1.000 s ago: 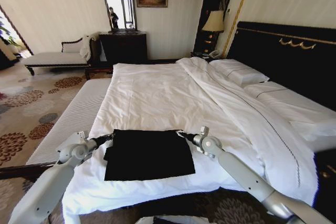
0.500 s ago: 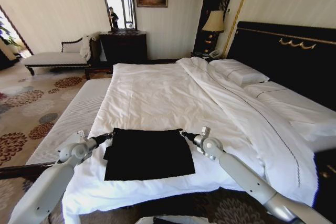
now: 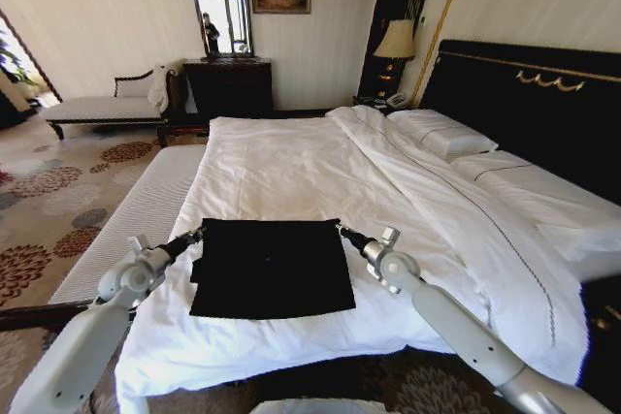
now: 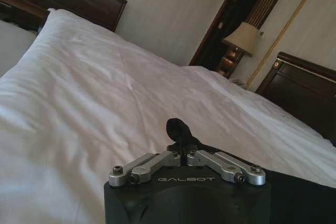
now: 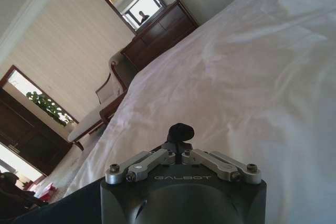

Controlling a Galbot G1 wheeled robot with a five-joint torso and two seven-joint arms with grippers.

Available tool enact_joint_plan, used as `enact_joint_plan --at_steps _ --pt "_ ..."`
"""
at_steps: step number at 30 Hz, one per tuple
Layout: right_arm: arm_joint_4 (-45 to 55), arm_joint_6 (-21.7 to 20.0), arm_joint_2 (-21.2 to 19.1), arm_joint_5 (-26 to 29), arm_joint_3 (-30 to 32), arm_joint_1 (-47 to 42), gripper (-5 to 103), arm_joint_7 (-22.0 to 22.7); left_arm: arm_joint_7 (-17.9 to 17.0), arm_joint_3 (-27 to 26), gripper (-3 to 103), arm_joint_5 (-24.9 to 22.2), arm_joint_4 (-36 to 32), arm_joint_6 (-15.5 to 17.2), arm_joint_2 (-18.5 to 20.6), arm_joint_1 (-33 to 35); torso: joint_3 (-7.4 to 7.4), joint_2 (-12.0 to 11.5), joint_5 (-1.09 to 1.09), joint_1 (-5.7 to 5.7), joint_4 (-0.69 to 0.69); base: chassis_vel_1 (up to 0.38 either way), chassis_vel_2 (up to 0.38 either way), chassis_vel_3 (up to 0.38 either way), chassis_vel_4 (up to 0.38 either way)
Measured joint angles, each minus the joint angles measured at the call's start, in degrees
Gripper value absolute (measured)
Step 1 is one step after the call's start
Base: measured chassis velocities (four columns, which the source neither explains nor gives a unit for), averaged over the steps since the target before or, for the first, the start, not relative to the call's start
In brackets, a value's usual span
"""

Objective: Fold the clothes on the bed.

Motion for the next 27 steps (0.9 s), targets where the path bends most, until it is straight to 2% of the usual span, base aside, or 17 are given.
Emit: enact_joint_plan --at_steps 6,8,11,13,16,21,27 --pt "2.08 5.89 -0.35 0.03 0.72 -0.32 1 -5.34 3.67 -1.53 0 -2.06 -0.34 -4.48 -0.3 0.33 0.0 0.0 0.0 0.0 -0.01 0.0 0.0 0.0 0.0" --pt "2.11 6.64 -0.37 0.02 0.72 -0.35 1 -5.87 3.98 -1.64 0 -2.13 -0.34 -4.82 -0.2 0.37 0.0 0.0 0.0 0.0 -0.01 0.0 0.0 0.0 0.0" --pt "2.01 10.75 -0.53 -0.24 0.72 -0.72 1 -10.16 5.79 -2.25 0 -2.3 -0.18 -6.89 0.14 0.86 0.0 0.0 0.0 0.0 0.0 0.0 0.0 0.0 0.0" --pt "1.97 11.5 -0.54 -0.06 0.72 -0.81 1 -11.22 6.35 -2.41 0 -2.37 -0.16 -7.36 0.14 1.04 0.0 0.0 0.0 0.0 -0.01 0.0 0.0 0.0 0.0" --pt "1.9 14.03 -0.58 1.09 0.87 -1.26 1 -15.89 9.51 -3.27 0 -2.74 -0.15 -8.99 -0.1 1.73 0.0 0.0 -0.01 0.0 0.0 0.0 0.0 0.0 0.0" --pt "2.71 16.13 -0.88 1.74 1.55 -1.8 1 -20.33 12.89 -5.12 0 -3.71 -1.13 -10.38 -0.21 2.32 0.0 0.0 -0.01 0.0 -0.01 0.0 0.0 0.0 0.0" --pt "3.57 17.81 -1.58 1.83 2.32 -1.72 1 -23.32 14.25 -7.93 0 -5.43 -4.06 -10.69 0.82 3.19 0.0 0.0 0.0 0.0 -0.01 0.0 0.0 0.0 0.0"
